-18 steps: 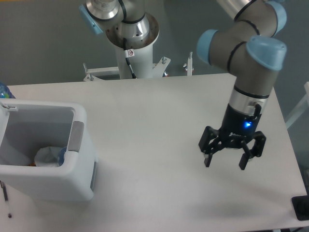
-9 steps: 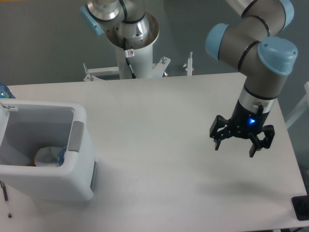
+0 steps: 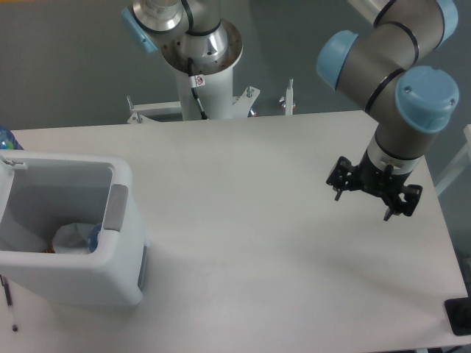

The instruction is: Place the trash in the trash can

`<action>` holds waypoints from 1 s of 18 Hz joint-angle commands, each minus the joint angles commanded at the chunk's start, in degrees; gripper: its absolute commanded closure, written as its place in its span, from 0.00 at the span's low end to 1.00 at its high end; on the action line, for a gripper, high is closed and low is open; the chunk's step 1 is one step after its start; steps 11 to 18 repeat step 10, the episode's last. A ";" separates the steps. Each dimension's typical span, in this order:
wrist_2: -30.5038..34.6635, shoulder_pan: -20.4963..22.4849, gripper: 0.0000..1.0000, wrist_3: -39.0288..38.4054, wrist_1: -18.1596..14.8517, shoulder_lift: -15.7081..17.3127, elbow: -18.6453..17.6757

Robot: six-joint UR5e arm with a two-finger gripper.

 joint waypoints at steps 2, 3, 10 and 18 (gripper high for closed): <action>0.53 0.09 0.00 1.22 -0.96 -0.09 1.31; 0.53 0.17 0.00 3.23 -1.93 -0.09 1.58; 3.08 0.18 0.00 10.20 -2.46 0.09 1.06; 3.08 0.18 0.00 10.20 -2.46 0.09 1.06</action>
